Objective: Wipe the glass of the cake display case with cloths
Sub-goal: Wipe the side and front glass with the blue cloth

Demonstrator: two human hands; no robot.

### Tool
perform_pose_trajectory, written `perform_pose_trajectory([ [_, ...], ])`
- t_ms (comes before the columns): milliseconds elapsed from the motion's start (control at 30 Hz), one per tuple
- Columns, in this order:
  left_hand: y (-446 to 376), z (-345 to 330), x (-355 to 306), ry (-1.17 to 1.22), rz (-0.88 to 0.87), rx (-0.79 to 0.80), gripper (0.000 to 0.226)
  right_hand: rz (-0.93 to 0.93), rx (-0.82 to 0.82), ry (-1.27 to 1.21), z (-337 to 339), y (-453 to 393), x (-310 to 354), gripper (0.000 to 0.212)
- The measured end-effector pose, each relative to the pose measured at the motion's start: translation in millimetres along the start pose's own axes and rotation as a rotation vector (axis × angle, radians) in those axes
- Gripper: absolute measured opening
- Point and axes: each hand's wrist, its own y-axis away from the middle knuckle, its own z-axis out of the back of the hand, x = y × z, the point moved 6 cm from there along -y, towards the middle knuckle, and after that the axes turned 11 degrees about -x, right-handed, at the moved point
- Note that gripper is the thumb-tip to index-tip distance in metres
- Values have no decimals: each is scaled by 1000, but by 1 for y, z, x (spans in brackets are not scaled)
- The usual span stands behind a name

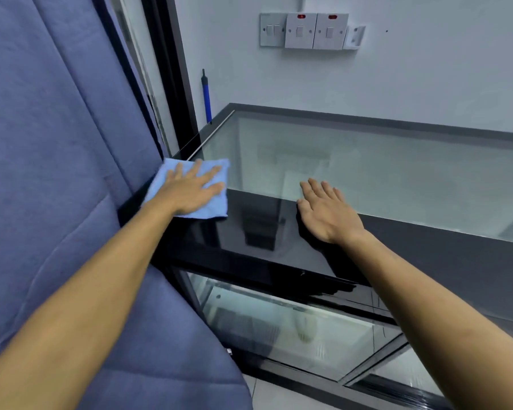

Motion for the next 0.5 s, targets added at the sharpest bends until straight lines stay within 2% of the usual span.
perform_pose_trajectory([
  [100,34,-19,-64,28,-301,19,65,-3,-8,0,0,0,-2,59],
  [167,56,-21,-59,74,-380,12,64,2,-4,2,0,0,-2,59],
  [267,41,-6,8,91,-283,-6,65,-5,-10,4,-1,2,-3,60],
  [367,10,4,71,-42,-102,-22,79,-28,-21,-2,-1,1,-2,59],
  [433,-5,4,69,-53,-23,-39,68,-44,-33,-3,-1,-1,0,59],
  [500,-10,1,25,-27,-66,-33,60,-59,-40,-7,0,-3,1,58],
])
